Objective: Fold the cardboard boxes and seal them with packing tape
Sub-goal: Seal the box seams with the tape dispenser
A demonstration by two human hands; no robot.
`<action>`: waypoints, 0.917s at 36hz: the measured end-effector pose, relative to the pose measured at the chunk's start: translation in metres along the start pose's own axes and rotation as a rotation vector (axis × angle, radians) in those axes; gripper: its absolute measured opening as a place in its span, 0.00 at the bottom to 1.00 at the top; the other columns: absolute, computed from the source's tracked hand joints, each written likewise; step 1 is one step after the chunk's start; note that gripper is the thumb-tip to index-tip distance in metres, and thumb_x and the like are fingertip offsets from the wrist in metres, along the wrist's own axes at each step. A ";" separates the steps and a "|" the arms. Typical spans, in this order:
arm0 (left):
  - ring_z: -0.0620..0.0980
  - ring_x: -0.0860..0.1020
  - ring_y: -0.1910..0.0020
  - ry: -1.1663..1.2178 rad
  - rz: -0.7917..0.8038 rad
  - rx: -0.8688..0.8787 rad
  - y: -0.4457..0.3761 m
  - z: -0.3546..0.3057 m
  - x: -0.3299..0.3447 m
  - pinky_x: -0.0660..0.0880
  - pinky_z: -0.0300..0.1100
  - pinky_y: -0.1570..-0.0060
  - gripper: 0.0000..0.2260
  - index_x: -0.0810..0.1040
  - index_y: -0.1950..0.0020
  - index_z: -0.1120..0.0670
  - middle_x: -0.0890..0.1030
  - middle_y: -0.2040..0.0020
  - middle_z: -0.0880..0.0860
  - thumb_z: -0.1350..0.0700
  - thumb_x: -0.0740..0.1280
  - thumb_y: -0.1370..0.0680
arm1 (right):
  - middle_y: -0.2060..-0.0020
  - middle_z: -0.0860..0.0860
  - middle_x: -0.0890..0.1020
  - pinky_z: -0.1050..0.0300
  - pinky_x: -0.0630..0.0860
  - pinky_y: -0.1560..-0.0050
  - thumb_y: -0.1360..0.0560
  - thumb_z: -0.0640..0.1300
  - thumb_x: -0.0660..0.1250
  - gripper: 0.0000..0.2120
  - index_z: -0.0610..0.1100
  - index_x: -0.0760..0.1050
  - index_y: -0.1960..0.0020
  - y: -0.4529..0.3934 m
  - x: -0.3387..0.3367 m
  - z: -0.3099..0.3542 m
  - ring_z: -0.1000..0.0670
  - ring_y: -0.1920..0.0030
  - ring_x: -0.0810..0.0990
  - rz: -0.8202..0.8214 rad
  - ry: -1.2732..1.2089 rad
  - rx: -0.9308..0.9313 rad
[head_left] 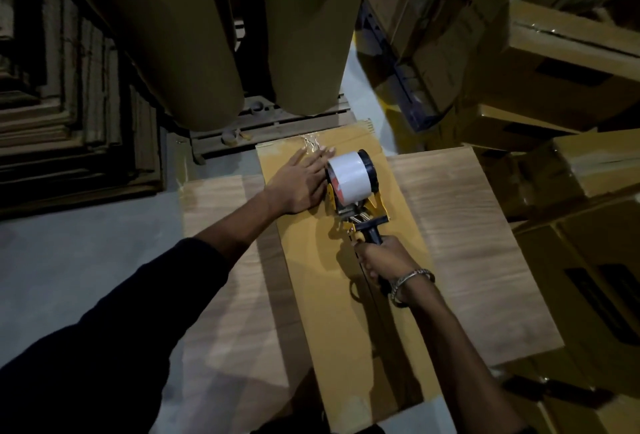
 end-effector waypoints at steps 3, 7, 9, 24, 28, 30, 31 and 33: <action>0.55 0.50 0.15 -0.010 -0.006 -0.026 0.000 0.001 0.002 0.46 0.58 0.18 0.31 0.54 0.14 0.53 0.52 0.14 0.55 0.42 0.40 0.15 | 0.71 0.52 0.76 0.57 0.69 0.66 0.22 0.51 0.71 0.09 0.47 0.78 0.58 0.007 -0.003 -0.009 0.51 0.70 0.74 0.004 0.046 -0.015; 0.52 0.45 0.15 -0.036 -0.019 -0.064 -0.002 -0.001 0.008 0.45 0.56 0.17 0.29 0.46 0.14 0.52 0.48 0.14 0.53 0.42 0.39 0.13 | 0.70 0.53 0.75 0.57 0.69 0.66 0.21 0.52 0.71 0.10 0.48 0.77 0.59 0.022 -0.012 -0.037 0.52 0.69 0.72 0.023 0.061 0.018; 0.52 0.45 0.15 -0.030 -0.034 -0.088 -0.002 -0.003 0.007 0.45 0.56 0.17 0.29 0.46 0.14 0.52 0.48 0.14 0.53 0.42 0.39 0.13 | 0.71 0.53 0.75 0.56 0.68 0.67 0.22 0.52 0.72 0.12 0.48 0.77 0.60 0.028 -0.012 -0.050 0.52 0.71 0.72 0.013 0.063 0.032; 0.53 0.52 0.15 0.071 0.053 0.013 0.042 -0.060 0.014 0.48 0.56 0.18 0.28 0.61 0.16 0.53 0.59 0.15 0.53 0.44 0.45 0.14 | 0.74 0.54 0.77 0.56 0.70 0.68 0.24 0.54 0.74 0.12 0.46 0.79 0.58 0.033 -0.004 -0.063 0.52 0.73 0.75 -0.042 0.048 0.030; 0.51 0.50 0.15 0.053 0.061 -0.033 0.043 -0.061 0.016 0.48 0.54 0.18 0.32 0.52 0.14 0.53 0.52 0.14 0.52 0.41 0.39 0.15 | 0.73 0.54 0.75 0.57 0.69 0.69 0.25 0.59 0.74 0.15 0.49 0.77 0.59 0.046 -0.008 -0.075 0.52 0.73 0.73 -0.012 0.022 0.018; 0.49 0.48 0.15 0.032 0.061 -0.053 0.042 -0.062 0.017 0.47 0.53 0.18 0.30 0.48 0.14 0.52 0.50 0.14 0.51 0.42 0.39 0.14 | 0.71 0.53 0.76 0.56 0.71 0.66 0.24 0.59 0.73 0.15 0.48 0.77 0.58 0.059 -0.012 -0.088 0.52 0.71 0.74 -0.003 0.039 0.028; 0.49 0.47 0.15 0.024 0.061 -0.061 0.042 -0.063 0.018 0.46 0.53 0.18 0.29 0.47 0.14 0.52 0.49 0.14 0.51 0.42 0.39 0.14 | 0.71 0.53 0.77 0.56 0.72 0.64 0.23 0.58 0.73 0.15 0.47 0.78 0.57 0.066 -0.014 -0.096 0.51 0.70 0.75 0.001 0.052 0.035; 0.48 0.46 0.15 0.019 0.060 -0.073 0.040 -0.064 0.018 0.46 0.53 0.18 0.28 0.46 0.14 0.52 0.49 0.14 0.50 0.43 0.39 0.13 | 0.70 0.53 0.79 0.55 0.72 0.61 0.24 0.58 0.74 0.15 0.47 0.79 0.58 0.078 -0.018 -0.114 0.51 0.67 0.77 -0.004 0.076 0.044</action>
Point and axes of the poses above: each hand's wrist, its own y-axis away from the middle knuckle, its own x-axis out of the palm, z = x × y, the point moved 1 cm from there along -y, towards the middle knuckle
